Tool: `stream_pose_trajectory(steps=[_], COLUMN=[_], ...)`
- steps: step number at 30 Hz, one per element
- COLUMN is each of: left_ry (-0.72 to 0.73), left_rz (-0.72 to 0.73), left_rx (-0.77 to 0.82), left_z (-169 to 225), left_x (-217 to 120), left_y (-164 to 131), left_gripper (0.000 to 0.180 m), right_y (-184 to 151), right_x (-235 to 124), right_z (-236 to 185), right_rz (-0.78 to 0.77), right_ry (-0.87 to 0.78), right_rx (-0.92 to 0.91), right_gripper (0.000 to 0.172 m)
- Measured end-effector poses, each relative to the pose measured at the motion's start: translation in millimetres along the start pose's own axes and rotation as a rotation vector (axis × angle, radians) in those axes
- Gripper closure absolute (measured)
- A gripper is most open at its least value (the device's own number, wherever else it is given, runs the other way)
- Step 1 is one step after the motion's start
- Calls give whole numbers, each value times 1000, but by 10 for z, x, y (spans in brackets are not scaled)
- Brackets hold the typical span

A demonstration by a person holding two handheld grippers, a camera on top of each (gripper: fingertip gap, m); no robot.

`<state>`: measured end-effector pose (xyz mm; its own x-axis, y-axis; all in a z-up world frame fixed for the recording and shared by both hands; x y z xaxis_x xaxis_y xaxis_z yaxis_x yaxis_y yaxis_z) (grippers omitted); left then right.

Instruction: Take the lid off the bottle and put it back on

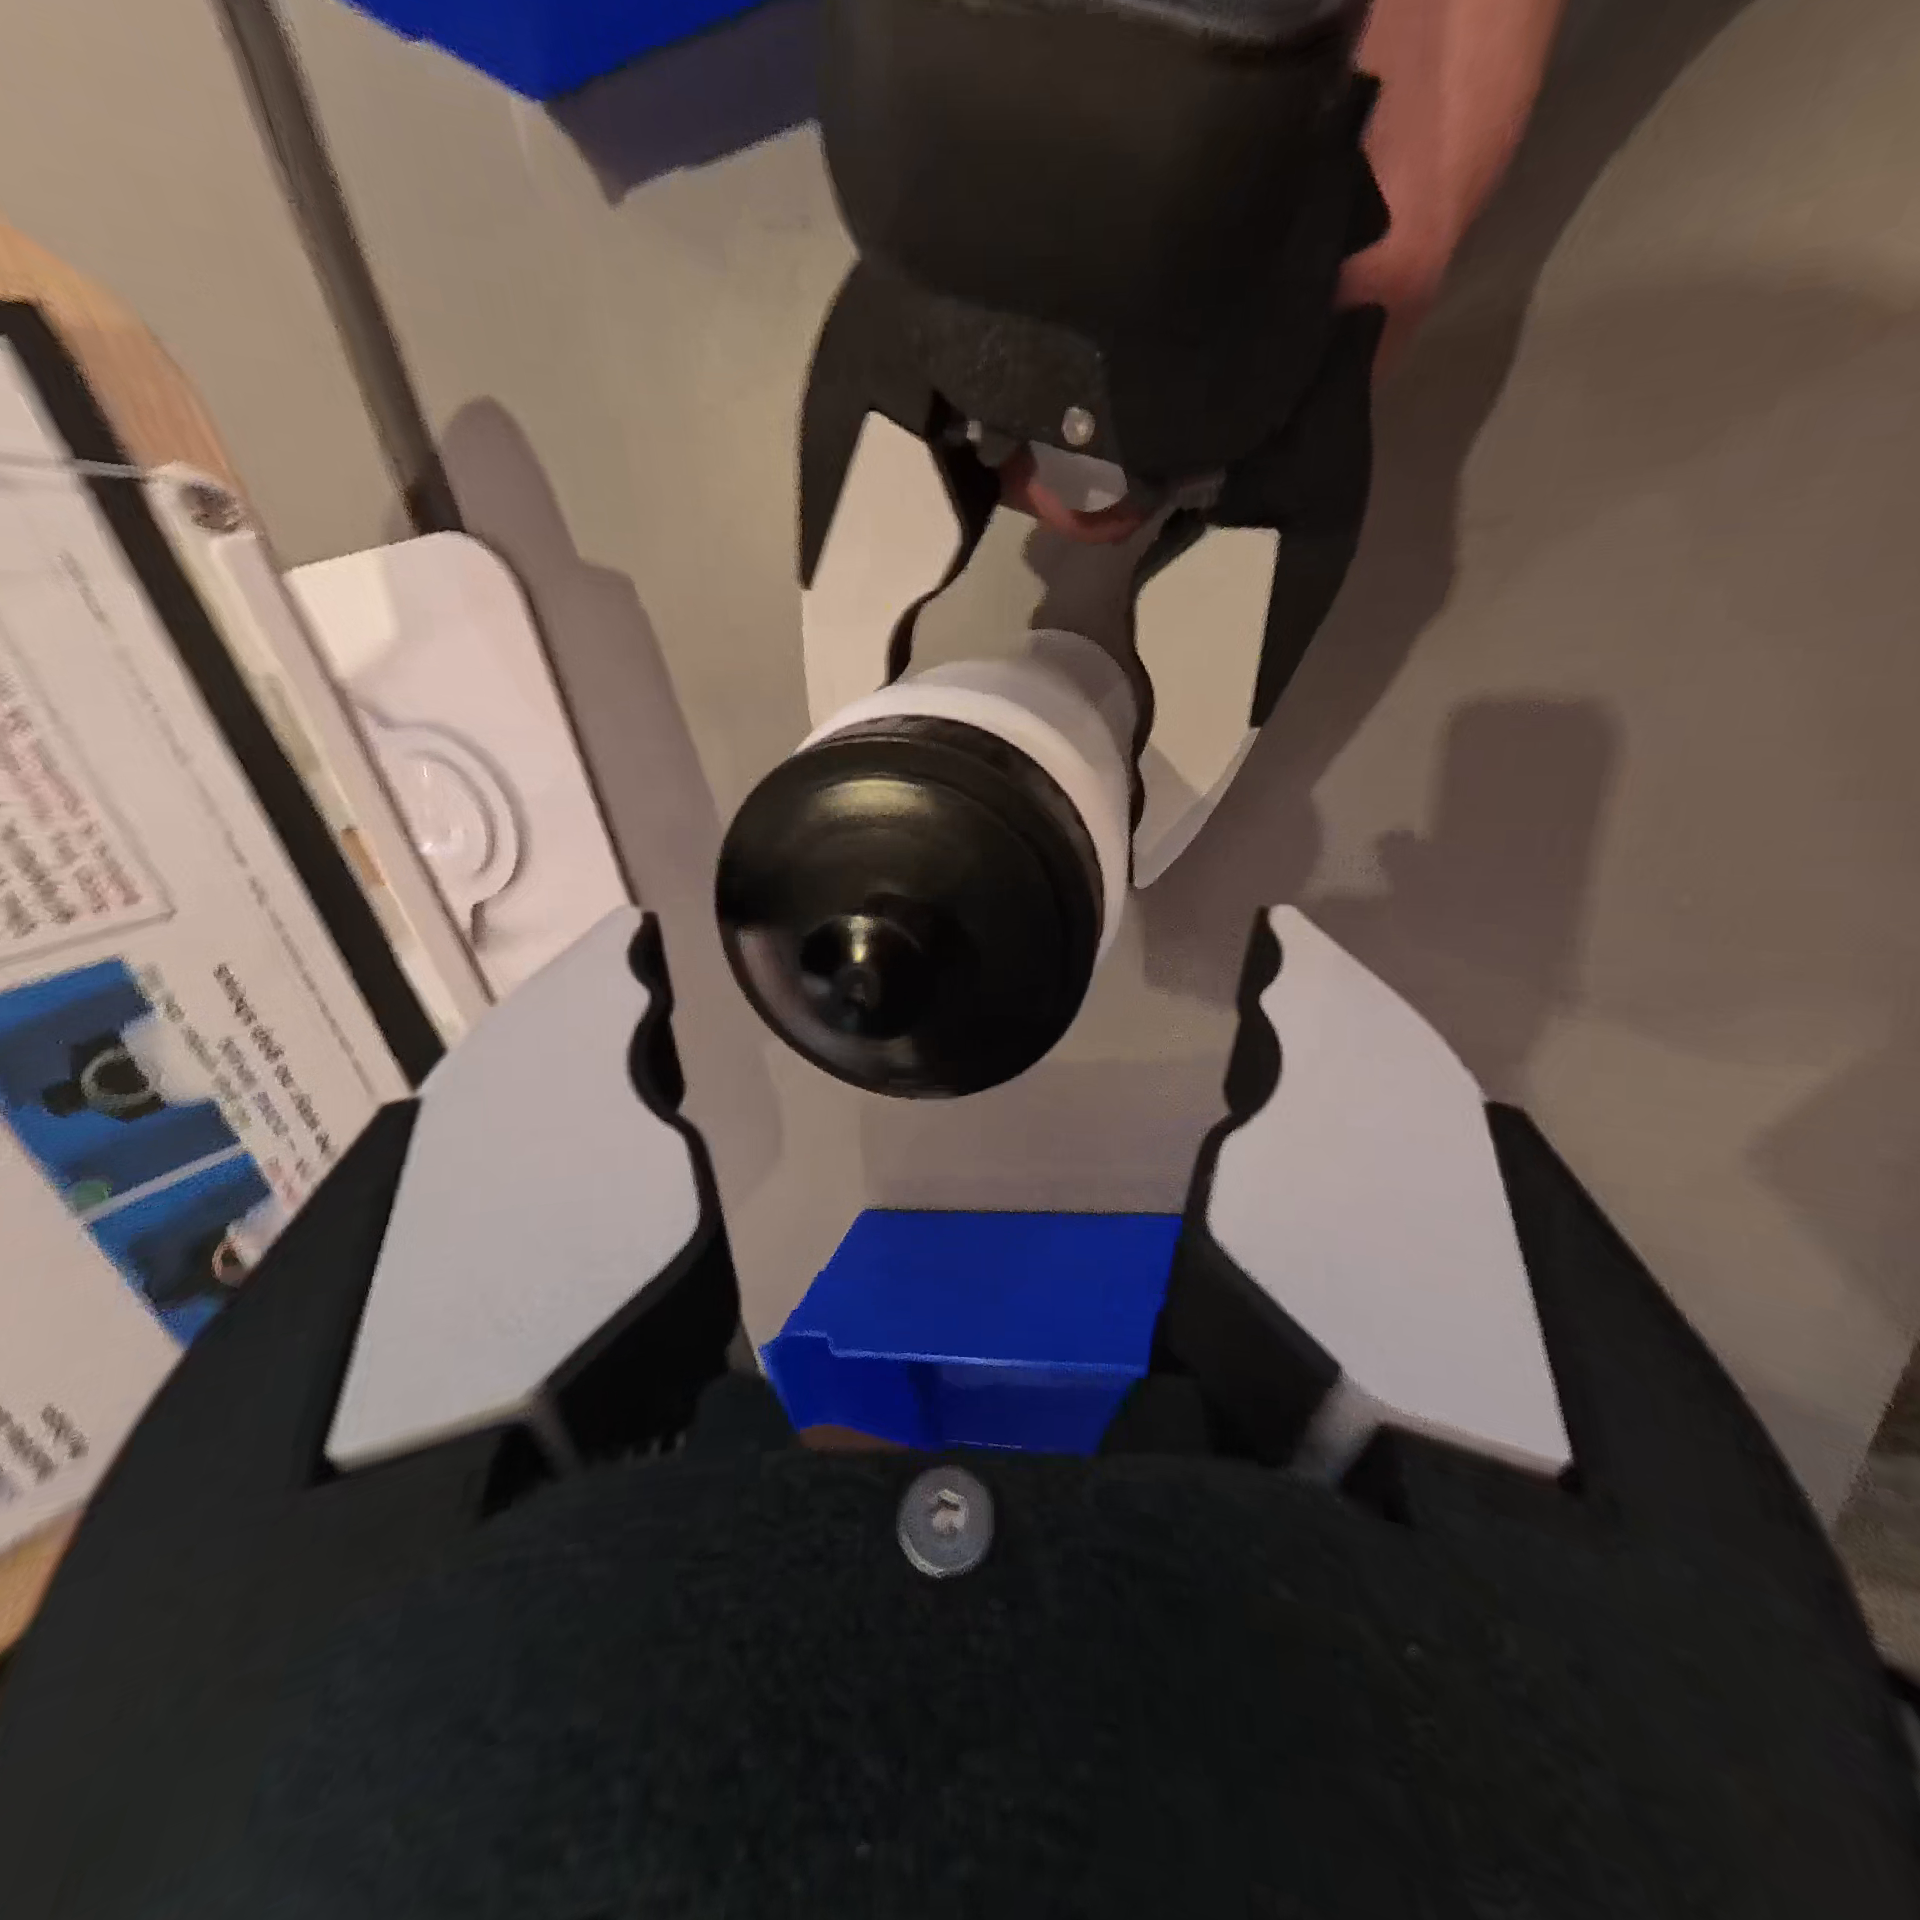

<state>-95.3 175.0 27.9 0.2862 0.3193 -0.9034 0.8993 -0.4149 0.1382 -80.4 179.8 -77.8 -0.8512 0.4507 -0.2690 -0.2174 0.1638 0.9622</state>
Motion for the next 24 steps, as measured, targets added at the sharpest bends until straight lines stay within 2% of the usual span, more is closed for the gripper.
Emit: stream_pose_trajectory(steps=[3,5,8,10,13,19,21,24], left_ry=[113,233,217,229,308,342,351,383], left_rz=[-5,2,55,91,132,211,193,164], left_rx=[-211,-427,-775,-900,-985,-1074,-1048,-978], left_z=[-20,-117,-112,-112,-135,-61,-24,-62], left_x=[-94,-184,-294,-303,-248,-34,41,30], left_y=[55,70,69,31,-22,79,107,95], left_gripper=[75,81,82,83,83,85,93,115], right_y=[-1,-1,-1,-1,-1,-3,-4,-6], right_x=[-2,1,2,3,2,-3,-5,-13], right_z=[0,-1,-2,-2,-3,-5,-6,-2], right_rz=[0,-1,-1,-3,-4,-11,-12,-11], right_ry=[-1,-5,-10,-10,-11,-9,-10,-8], right_rx=[3,5,8,10,11,12,13,17], right_gripper=[88,88,88,88,88,88,88,88])
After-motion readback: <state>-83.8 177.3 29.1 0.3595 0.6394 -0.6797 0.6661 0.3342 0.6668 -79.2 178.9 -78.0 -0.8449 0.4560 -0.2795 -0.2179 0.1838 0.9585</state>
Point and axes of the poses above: each gripper's, where its closed fingertips meet, x out along the fingers, y out of its top, z = x × y across the jaws, the point moved 3 cm from there along -x, back along the fingers, and after that the axes turned 11 degrees about y, right-handed, at the moved point
